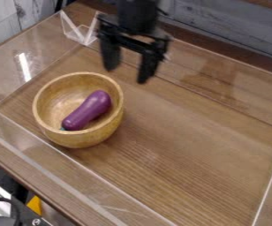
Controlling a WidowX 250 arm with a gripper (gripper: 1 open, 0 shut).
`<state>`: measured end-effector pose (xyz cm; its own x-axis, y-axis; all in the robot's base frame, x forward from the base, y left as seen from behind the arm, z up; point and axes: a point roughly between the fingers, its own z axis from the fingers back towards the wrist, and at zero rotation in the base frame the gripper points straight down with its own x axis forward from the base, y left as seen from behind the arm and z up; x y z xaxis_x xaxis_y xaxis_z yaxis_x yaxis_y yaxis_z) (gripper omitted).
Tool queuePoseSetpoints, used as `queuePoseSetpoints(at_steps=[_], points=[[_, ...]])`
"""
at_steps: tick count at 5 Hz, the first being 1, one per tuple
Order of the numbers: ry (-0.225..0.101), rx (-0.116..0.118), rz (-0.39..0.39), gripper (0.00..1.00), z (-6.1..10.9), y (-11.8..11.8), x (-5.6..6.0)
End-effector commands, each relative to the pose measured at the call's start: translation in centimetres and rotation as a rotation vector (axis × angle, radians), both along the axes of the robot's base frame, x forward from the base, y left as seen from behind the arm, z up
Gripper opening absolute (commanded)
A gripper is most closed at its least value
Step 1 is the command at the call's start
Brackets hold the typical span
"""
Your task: Remove the purple eggplant from inside the brown bowl and put it on the table
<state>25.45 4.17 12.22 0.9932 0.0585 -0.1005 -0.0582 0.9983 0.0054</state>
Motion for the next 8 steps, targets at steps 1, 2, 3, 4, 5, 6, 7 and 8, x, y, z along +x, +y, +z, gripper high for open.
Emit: queuePoseSetpoints(at_steps=[1,2,3,4,5,6,7,8], points=[[-0.065,0.024,0.002,1.0,1.0,2.3,-1.2],[-0.077,0.035,0.02,1.0,0.6,4.1,-2.3],[-0.093,0.037,0.032,1.0,-0.1,5.5,-2.9],[-0.105,0.034,0.035,1.0,-1.1,6.0,-3.2],[-0.105,0.029,0.034,1.0,-1.7,6.0,-3.2],[-0.102,0.025,0.034,1.0,-2.3,6.1,-3.2],[-0.102,0.021,0.035,1.0,-2.9,6.1,-3.2],[-0.106,0.017,0.037,1.0,-3.5,6.2,-3.2]])
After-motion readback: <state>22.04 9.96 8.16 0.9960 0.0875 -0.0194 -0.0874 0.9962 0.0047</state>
